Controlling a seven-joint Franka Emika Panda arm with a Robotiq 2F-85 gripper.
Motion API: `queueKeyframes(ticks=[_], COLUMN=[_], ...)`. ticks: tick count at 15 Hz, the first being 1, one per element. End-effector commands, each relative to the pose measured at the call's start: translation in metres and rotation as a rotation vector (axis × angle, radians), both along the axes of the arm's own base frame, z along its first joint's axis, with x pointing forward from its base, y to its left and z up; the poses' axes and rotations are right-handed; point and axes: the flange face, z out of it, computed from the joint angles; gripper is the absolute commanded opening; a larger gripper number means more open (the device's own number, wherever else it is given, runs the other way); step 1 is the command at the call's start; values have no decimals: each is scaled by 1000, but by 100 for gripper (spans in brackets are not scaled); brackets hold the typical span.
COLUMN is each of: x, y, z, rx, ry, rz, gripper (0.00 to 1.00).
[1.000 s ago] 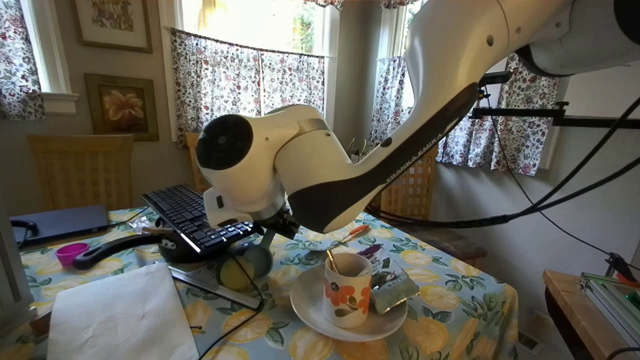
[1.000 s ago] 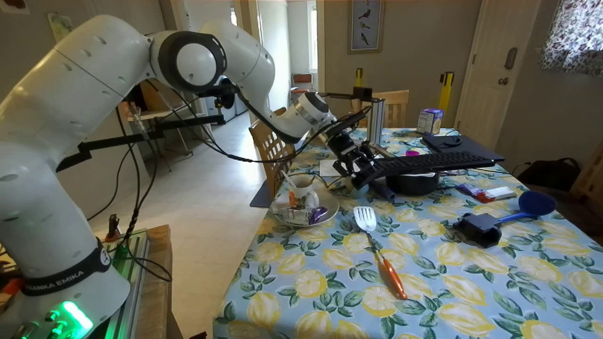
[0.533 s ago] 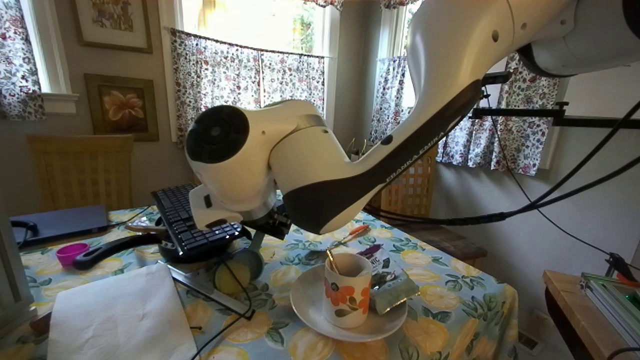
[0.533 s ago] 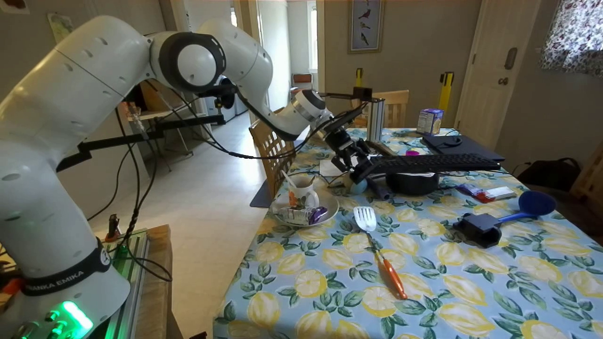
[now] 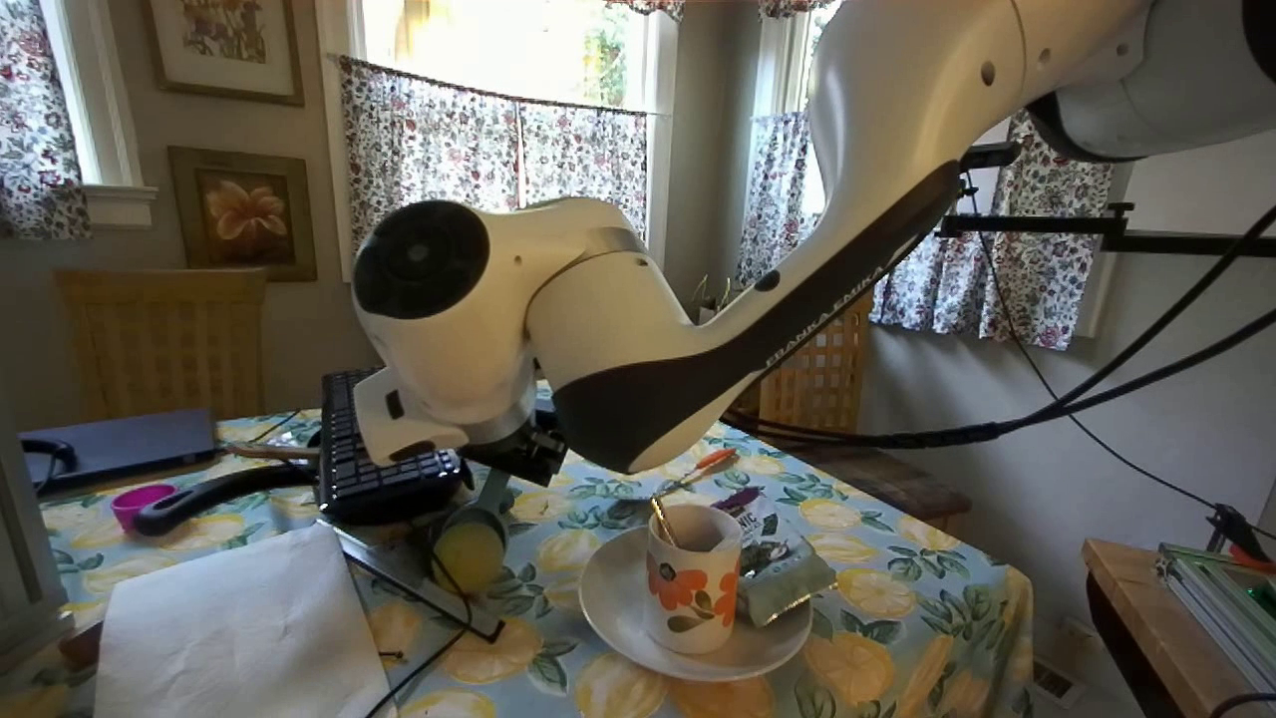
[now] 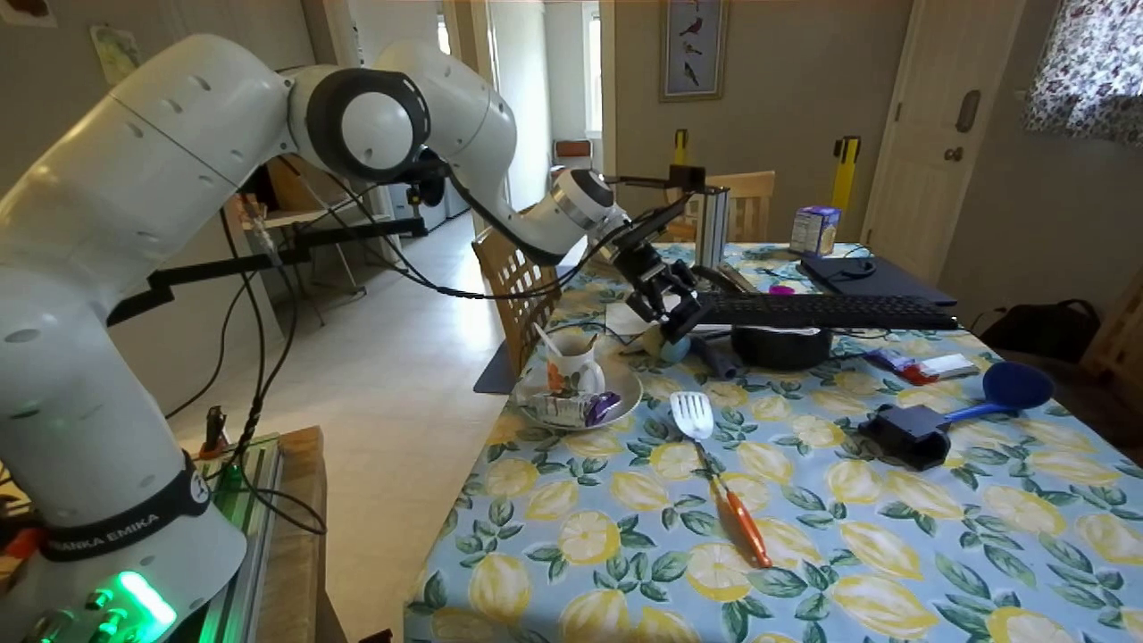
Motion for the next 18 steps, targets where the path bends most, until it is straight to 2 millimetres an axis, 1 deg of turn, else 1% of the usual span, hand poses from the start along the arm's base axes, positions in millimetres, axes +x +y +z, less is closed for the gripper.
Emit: queueKeyframes(ticks=[1, 4, 8, 10, 12, 14, 18], x=[3, 7, 14, 20, 27, 31, 36], y=[15, 23, 17, 7, -8, -25, -61], z=[-1, 2, 2, 1, -3, -10, -35], rx=[27, 85, 160, 236, 313, 398, 543], ry=[51, 52, 91, 106, 125, 158, 238], rz=[104, 172, 232, 259, 279, 276, 222], gripper=[34, 34, 34, 34, 34, 34, 34])
